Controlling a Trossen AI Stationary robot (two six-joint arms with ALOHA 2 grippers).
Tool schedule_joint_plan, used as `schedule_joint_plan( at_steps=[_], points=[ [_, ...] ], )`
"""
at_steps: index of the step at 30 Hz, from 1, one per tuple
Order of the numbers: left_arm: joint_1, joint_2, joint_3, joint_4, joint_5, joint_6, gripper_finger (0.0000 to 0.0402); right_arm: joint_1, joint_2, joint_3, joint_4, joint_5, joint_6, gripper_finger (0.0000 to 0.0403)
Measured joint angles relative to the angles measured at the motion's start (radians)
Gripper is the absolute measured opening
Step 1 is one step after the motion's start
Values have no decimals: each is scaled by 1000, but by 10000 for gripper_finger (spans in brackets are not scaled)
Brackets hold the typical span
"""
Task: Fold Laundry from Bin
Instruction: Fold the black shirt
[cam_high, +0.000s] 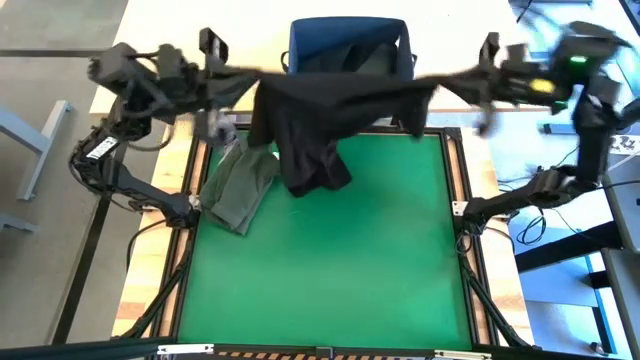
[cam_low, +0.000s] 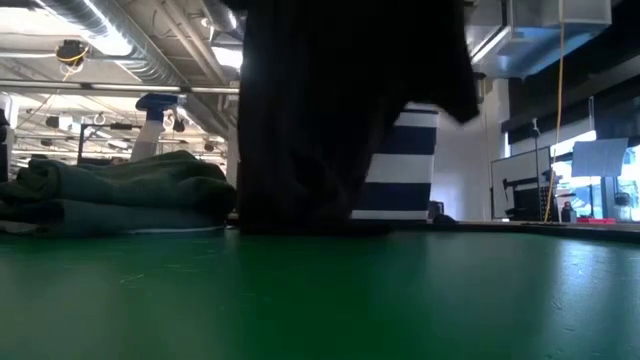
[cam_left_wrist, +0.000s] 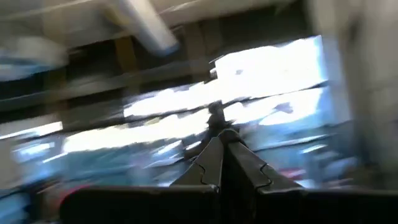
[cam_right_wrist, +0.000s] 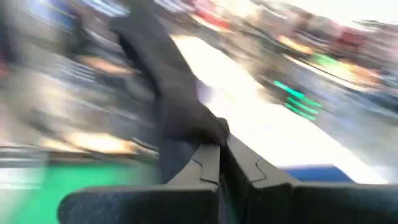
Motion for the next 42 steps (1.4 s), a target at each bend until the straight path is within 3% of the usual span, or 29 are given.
schedule_joint_plan(
  at_steps=[3,5,7,9,16,20,24,29,31,33,37,42],
  points=[
    [-43,-6,0,126,138,-78,5,19,-79,-65,183,-375,140,5],
    [-65,-6,0,219,191,-101,5,28,-112,-71,301,-525,223,5],
    [-81,-5,0,287,203,-103,5,28,-127,-69,408,-583,286,5],
    [-88,-2,-1,335,192,-102,5,25,-139,-68,465,-577,331,5],
    [-87,-2,-2,402,113,-50,5,24,-139,-70,480,-417,349,5],
    [-88,-5,-2,349,55,20,5,24,-129,-67,422,-406,341,5],
    [-88,-27,3,140,-143,108,5,25,-102,-66,173,-288,232,5],
    [-84,-24,2,-241,-567,218,5,24,-44,-114,-216,116,33,5],
    [-62,-10,-10,-391,-708,204,5,24,-21,-188,-287,241,12,5],
    [-29,-1,-52,-528,-768,138,5,24,-8,-305,-294,324,7,5],
    [33,8,-226,-662,-743,-26,5,24,-11,-597,-160,402,-7,5],
    [91,8,-480,-599,-722,-45,5,17,12,-941,135,538,-69,5]
  ],
)
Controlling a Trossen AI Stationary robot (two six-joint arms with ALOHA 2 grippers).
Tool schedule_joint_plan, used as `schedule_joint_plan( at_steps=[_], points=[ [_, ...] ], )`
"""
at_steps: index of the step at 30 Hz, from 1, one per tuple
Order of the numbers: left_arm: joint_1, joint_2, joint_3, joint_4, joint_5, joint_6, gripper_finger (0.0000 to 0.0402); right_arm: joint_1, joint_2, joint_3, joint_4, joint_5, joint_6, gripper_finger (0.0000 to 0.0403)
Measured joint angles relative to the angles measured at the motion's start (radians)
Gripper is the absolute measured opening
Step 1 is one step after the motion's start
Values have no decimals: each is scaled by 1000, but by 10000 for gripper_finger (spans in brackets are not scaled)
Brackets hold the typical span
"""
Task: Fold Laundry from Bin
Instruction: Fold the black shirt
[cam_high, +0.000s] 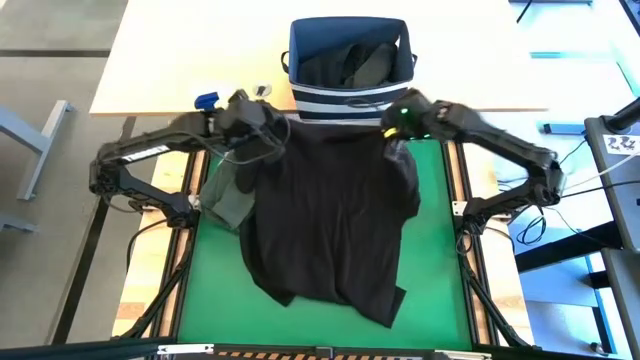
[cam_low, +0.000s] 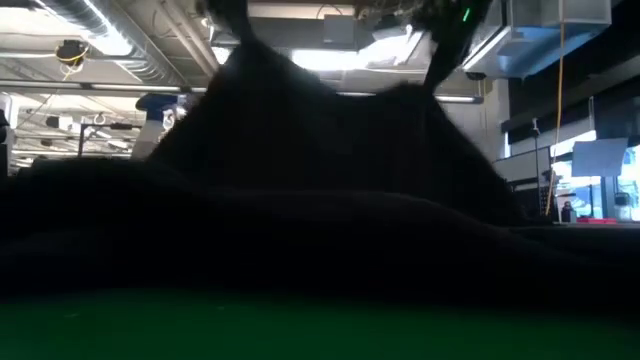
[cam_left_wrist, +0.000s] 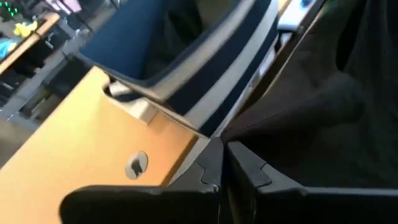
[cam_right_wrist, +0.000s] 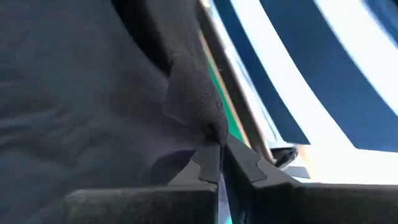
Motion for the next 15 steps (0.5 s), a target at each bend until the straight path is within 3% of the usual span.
schedule_joint_plan(
  at_steps=[4,8,11,15],
  points=[
    [54,0,-188,215,-3,52,5,-27,46,-170,240,133,-29,5],
    [113,0,-322,415,7,119,8,-63,106,-245,417,232,-50,8],
    [166,2,-360,456,27,117,32,-89,159,-232,433,258,-44,35],
    [202,-2,-335,422,31,93,85,-107,193,-126,257,261,12,103]
  ],
)
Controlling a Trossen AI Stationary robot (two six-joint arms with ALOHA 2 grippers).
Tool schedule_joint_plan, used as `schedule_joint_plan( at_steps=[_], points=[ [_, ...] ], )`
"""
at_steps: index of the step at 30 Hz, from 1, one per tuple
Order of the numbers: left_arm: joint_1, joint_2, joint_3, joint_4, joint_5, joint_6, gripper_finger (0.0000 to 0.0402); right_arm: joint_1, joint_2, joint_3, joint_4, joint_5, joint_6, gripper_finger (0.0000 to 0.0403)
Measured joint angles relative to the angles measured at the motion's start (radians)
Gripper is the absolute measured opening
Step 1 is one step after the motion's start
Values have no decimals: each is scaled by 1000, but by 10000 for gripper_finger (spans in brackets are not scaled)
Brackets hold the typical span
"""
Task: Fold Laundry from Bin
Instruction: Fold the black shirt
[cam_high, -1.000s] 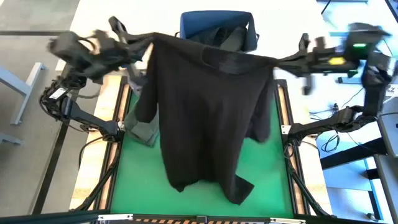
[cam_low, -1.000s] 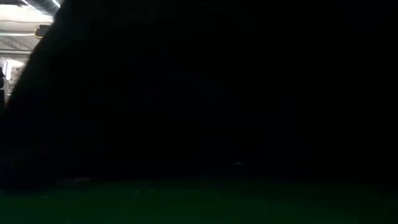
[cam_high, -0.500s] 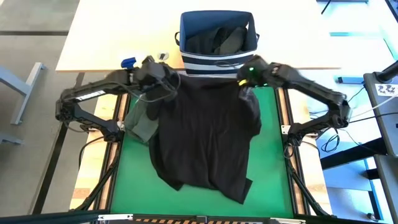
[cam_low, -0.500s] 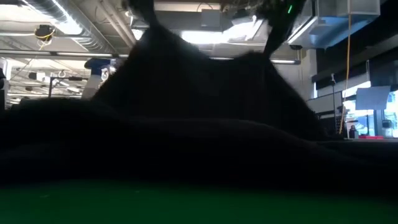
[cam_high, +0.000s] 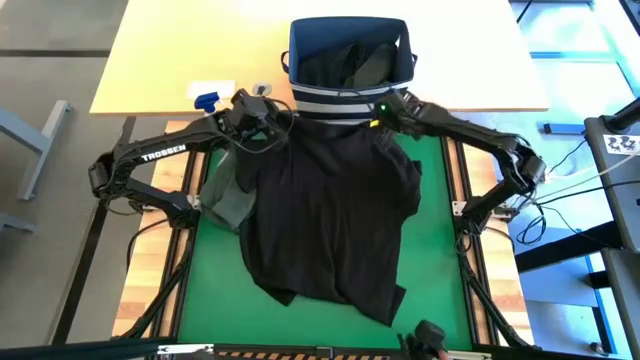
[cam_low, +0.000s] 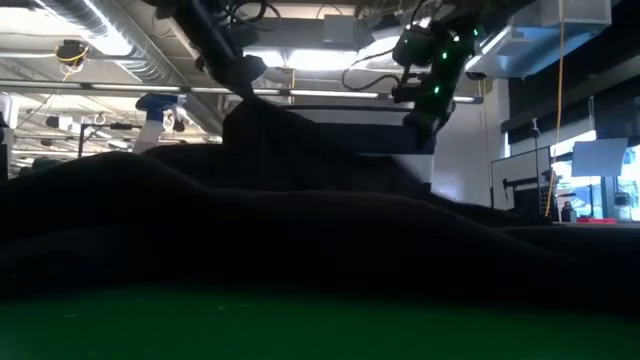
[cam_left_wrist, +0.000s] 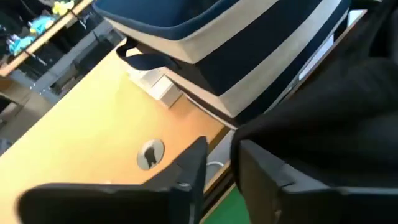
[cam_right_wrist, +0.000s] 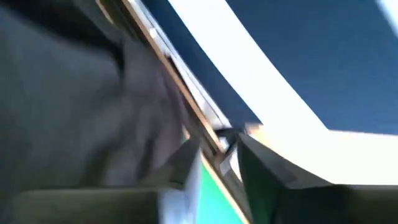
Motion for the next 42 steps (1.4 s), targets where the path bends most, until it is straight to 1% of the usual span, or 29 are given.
schedule_joint_plan(
  at_steps=[2,3,4,6,8,10,11,13,17,20,23,28,30,32,34,36,38,42],
  points=[
    [-16,-9,64,-94,2,-21,112,7,-3,100,-185,-6,34,133],
    [-35,-14,110,-139,3,-42,124,19,-10,149,-271,-29,69,144],
    [-56,-17,158,-184,14,-75,134,27,-22,194,-351,-75,102,154],
    [-93,-19,241,-293,80,-152,152,47,-58,259,-451,-218,159,169],
    [-134,-17,290,-343,190,-236,164,73,-113,279,-458,-393,187,179],
    [-178,-17,301,-354,316,-310,170,112,-172,272,-440,-555,191,184],
    [-203,-17,301,-360,366,-352,172,135,-199,259,-413,-615,191,185],
    [-261,-11,299,-399,426,-435,173,194,-248,218,-359,-678,191,185],
    [-397,11,254,-464,447,-605,173,314,-324,89,-227,-696,196,186],
    [-508,17,192,-495,450,-746,168,397,-346,-28,-130,-692,223,186],
    [-616,15,104,-500,448,-883,162,485,-346,-137,-55,-686,301,186],
    [-773,16,-57,-474,448,-1049,156,653,-335,-301,54,-675,467,186],
    [-820,17,-122,-442,448,-1093,156,720,-332,-360,136,-645,543,186],
    [-861,17,-184,-403,449,-1124,156,778,-332,-416,217,-587,623,186],
    [-902,17,-243,-364,452,-1151,156,827,-314,-470,326,-522,703,186],
    [-939,17,-298,-326,453,-1178,156,866,-282,-516,422,-487,776,186],
    [-970,18,-341,-262,453,-1182,156,898,-237,-542,514,-485,829,186],
    [-1038,34,-396,-180,449,-1219,156,959,-124,-547,575,-506,930,186]
  ],
)
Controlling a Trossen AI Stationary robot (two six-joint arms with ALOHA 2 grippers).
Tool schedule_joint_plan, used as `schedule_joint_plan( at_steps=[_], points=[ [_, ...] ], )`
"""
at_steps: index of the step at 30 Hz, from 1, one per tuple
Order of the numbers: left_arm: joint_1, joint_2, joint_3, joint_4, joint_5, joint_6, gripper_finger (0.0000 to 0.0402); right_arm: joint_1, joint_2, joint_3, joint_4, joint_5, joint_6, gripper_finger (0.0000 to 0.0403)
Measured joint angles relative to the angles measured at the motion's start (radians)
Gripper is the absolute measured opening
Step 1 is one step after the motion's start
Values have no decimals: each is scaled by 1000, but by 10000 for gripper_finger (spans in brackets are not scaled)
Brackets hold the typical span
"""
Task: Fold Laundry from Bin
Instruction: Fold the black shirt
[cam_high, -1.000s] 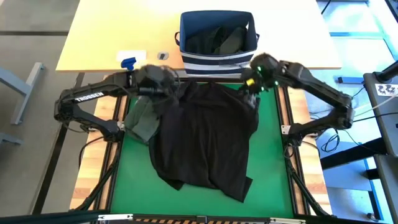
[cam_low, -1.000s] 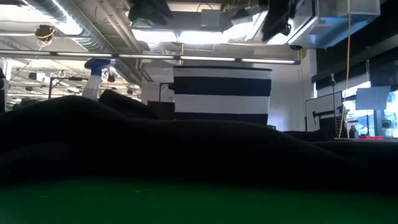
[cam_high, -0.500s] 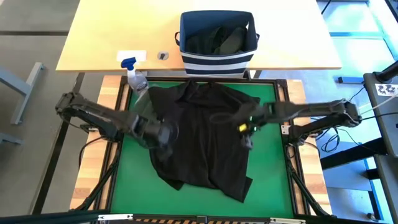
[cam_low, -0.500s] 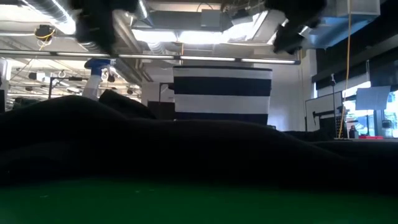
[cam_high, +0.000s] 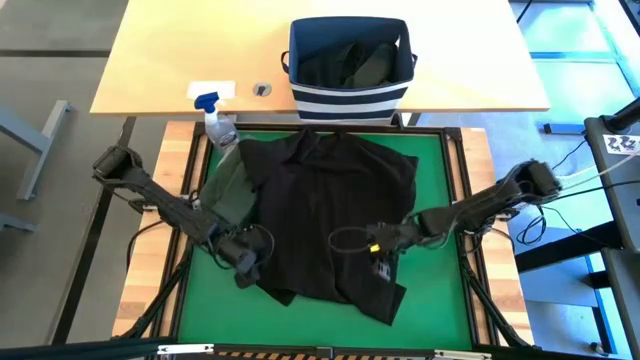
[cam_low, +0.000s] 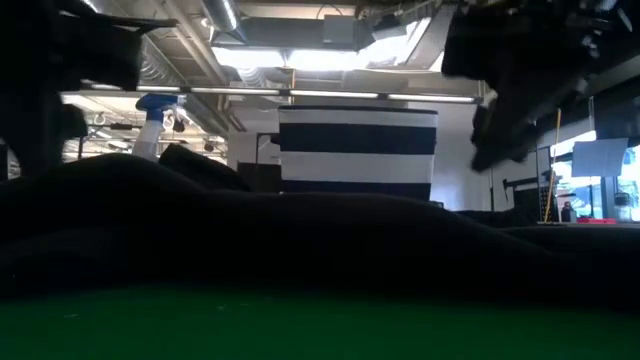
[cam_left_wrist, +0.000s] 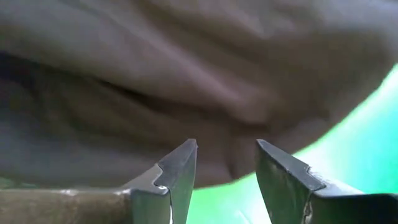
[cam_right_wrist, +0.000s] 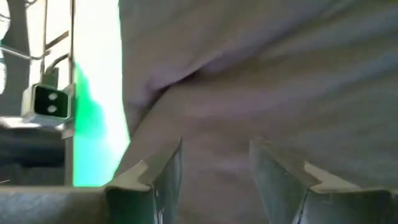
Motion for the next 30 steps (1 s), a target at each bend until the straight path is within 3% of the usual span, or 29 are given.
schedule_joint_plan(
  at_steps=[6,15,20,23,27,30],
  points=[
    [-114,51,-5,47,6,-1,156,108,105,0,137,-75,168,185],
    [-212,235,-5,343,-30,119,156,294,214,17,416,30,291,185],
    [-217,325,0,429,-91,110,156,349,308,58,391,48,292,185],
    [-216,335,1,425,-145,97,148,346,348,82,282,85,292,185],
    [-215,338,-1,412,-203,99,103,340,351,105,151,156,282,178],
    [-215,339,-2,406,-220,116,55,328,342,106,89,177,267,144]
  ],
)
